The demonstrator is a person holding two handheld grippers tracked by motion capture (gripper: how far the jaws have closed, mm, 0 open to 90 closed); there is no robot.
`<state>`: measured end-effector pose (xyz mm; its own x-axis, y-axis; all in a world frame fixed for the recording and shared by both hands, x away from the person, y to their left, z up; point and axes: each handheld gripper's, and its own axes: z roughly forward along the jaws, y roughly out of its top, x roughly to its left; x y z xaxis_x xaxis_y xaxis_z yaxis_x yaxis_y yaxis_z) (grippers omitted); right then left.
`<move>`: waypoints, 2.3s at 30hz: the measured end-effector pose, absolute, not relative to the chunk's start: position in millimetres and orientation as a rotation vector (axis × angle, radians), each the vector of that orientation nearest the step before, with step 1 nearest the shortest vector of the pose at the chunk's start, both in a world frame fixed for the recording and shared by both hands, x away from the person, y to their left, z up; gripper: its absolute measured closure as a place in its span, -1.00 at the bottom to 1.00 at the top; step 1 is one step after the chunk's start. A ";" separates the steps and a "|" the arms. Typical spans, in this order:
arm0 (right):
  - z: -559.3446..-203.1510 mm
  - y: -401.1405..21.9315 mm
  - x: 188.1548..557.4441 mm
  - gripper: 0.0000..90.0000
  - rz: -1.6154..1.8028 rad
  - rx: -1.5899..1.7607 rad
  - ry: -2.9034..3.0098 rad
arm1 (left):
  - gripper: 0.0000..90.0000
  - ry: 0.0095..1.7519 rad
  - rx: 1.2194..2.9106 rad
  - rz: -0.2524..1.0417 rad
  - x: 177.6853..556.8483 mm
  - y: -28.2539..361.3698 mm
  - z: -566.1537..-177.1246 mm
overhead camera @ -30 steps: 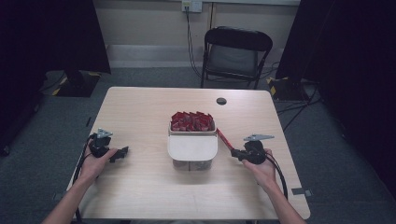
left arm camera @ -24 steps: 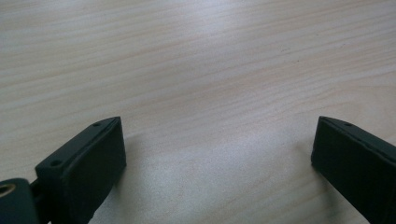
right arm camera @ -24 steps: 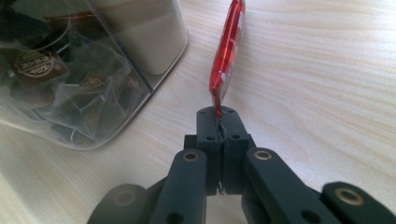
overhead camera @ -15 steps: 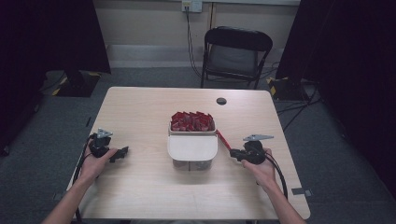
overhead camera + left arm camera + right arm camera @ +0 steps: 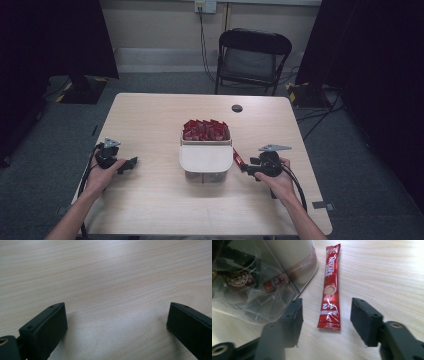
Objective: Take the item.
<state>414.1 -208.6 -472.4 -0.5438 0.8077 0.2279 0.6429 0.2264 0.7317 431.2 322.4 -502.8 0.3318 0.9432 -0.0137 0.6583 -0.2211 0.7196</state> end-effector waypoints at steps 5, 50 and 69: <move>-471.2 -210.4 414.0 -0.34 1.222 1.421 2.272 | -0.94 1.402 1.967 0.580 431.3 322.5 -502.8; -450.1 -273.1 422.6 -0.62 1.108 1.606 1.930 | -0.95 1.404 1.964 0.580 431.3 322.3 -502.8; -482.6 -269.7 434.4 -0.61 0.827 1.567 2.065 | -0.94 1.402 1.967 0.580 431.3 322.4 -502.8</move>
<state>434.4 -269.7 -482.6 -0.2785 0.9601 0.0247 0.7116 0.1890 0.6767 431.3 322.4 -502.8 0.3318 0.9432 -0.0138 0.6582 -0.2210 0.7197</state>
